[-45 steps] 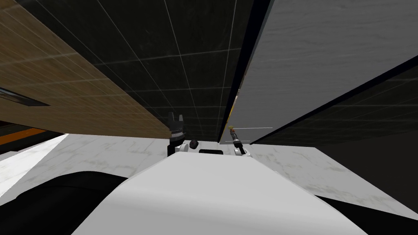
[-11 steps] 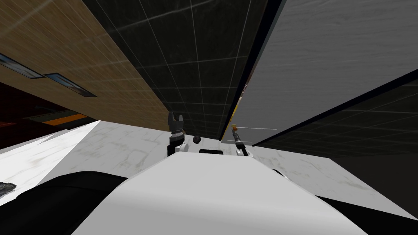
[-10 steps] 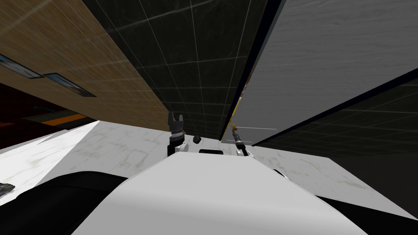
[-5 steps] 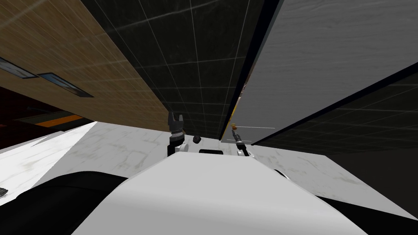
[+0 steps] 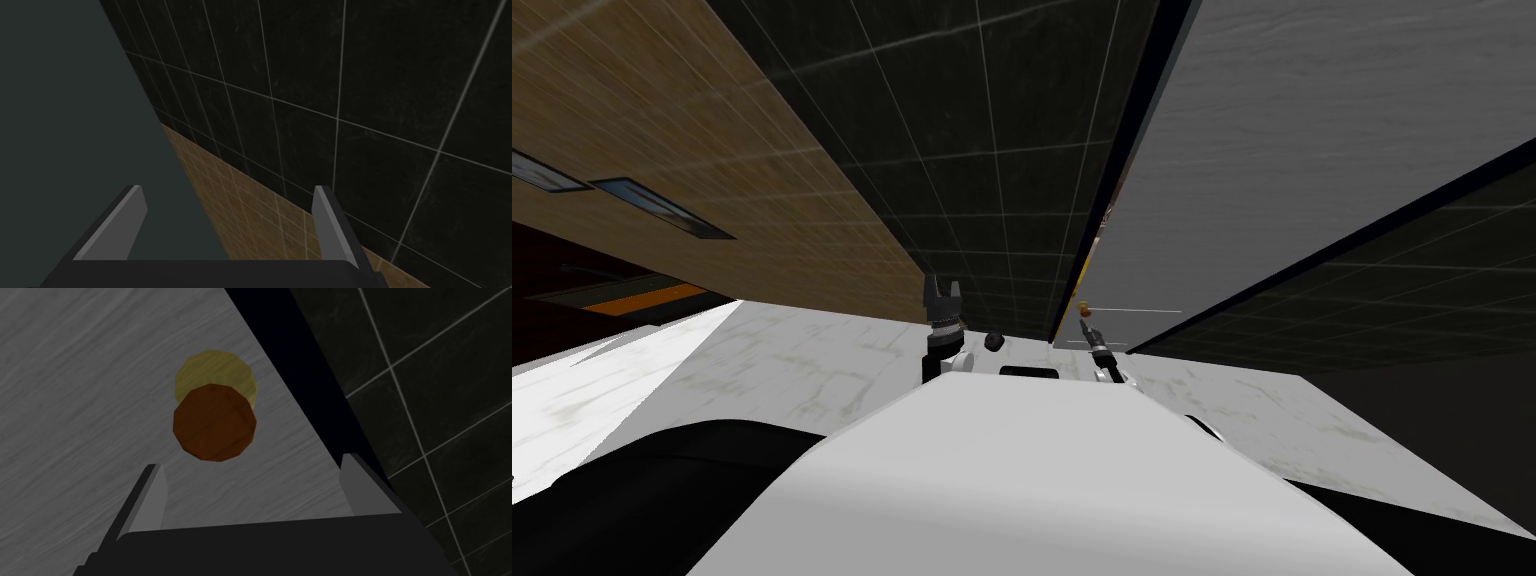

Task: Pull the door open

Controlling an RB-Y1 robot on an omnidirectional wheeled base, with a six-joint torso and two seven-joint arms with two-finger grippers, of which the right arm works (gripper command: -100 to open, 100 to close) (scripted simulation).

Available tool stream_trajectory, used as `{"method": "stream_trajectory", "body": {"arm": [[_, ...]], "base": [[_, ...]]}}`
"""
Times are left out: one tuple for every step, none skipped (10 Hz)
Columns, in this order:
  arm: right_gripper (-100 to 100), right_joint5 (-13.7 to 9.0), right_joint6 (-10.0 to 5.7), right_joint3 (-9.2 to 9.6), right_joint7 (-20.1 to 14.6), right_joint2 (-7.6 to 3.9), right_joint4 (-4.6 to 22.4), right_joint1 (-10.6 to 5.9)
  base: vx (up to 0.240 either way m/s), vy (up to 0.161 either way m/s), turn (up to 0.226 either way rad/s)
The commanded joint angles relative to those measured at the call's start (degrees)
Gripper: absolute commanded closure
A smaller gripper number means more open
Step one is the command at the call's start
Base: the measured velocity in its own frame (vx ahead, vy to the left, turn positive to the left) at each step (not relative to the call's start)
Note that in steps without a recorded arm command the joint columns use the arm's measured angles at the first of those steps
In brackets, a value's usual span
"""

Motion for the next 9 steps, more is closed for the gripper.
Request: {"method": "stream_trajectory", "body": {"arm": [[-100, 0.24, -0.38, 0.06, 2.86, -0.35, 0.36, 0.03], [-100, 0.24, -0.38, 0.06, 3.71, -0.35, 0.36, 0.03], [-100, 0.39, -0.62, 0.10, 5.81, -0.58, 0.62, 0.02], [-100, 0.55, -0.86, 0.14, 7.33, -0.81, 0.87, 0.02], [-100, 0.55, -0.86, 0.14, 8.19, -0.81, 0.87, 0.02], [-100, 0.70, -1.08, 0.18, 10.21, -1.03, 1.12, 0.01], [-100, 0.84, -1.30, 0.22, 11.77, -1.25, 1.36, 0.00], [-100, 0.84, -1.30, 0.22, 12.16, -1.25, 1.36, 0.00], [-100, 0.99, -1.53, 0.26, 14.11, -1.47, 1.60, -0.01]], "base": [[-0.023, 0.013, -0.045], [-0.017, 0.011, -0.016], [-0.016, 0.009, -0.024], [-0.021, 0.010, -0.046], [-0.014, 0.009, -0.013], [-0.013, 0.008, -0.016], [-0.020, 0.010, -0.039], [-0.016, 0.010, -0.017], [-0.014, 0.010, -0.021]]}}
